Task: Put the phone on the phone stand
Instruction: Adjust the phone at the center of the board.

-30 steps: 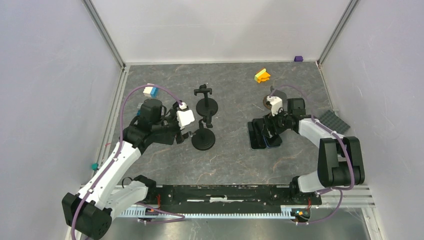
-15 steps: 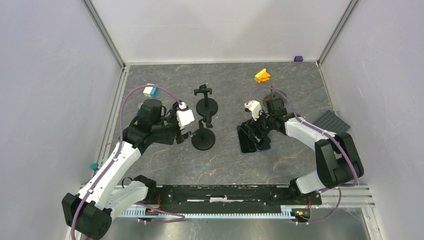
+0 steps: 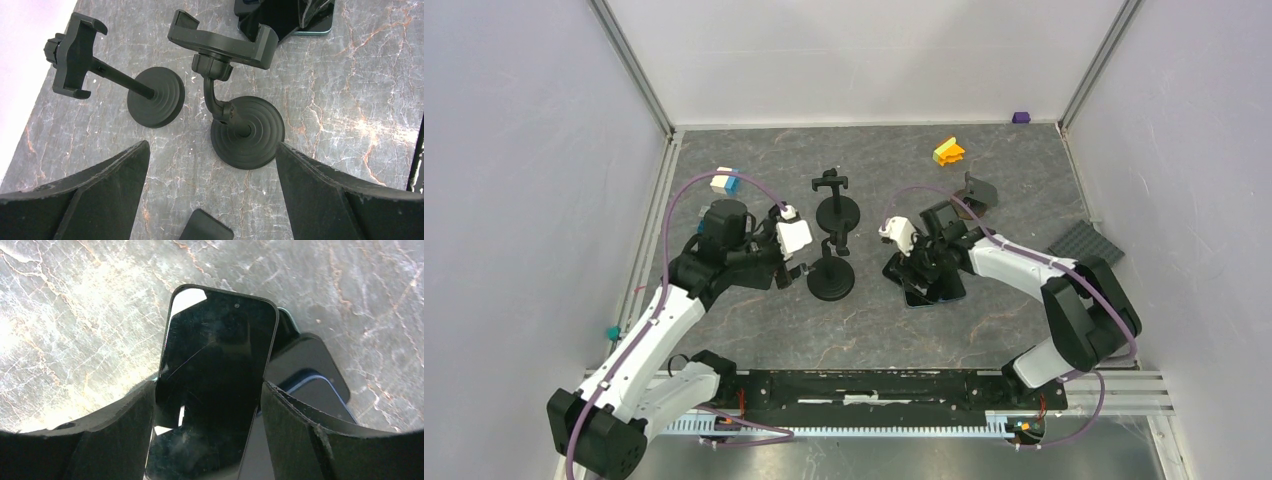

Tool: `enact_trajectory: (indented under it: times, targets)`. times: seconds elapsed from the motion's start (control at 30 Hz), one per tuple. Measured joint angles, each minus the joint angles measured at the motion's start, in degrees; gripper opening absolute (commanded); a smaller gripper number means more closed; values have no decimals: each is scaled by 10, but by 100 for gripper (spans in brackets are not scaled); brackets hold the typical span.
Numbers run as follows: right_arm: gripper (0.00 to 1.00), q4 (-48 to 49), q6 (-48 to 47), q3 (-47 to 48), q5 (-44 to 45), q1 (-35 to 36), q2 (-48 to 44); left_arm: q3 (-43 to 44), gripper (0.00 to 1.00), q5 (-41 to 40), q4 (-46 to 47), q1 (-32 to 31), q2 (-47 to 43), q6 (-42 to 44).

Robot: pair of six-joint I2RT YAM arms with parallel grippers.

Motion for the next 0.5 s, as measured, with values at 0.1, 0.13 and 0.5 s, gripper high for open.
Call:
enact_trajectory:
  times: [0.1, 0.13, 0.5]
  targets:
    - [42, 1, -8, 3, 7, 15, 14, -3, 100, 0, 0, 0, -8, 0]
    - [44, 1, -9, 5, 10, 18, 15, -3, 100, 0, 0, 0, -11, 0]
    - [71, 13, -11, 12, 33, 32, 19, -5, 100, 0, 0, 0, -18, 0]
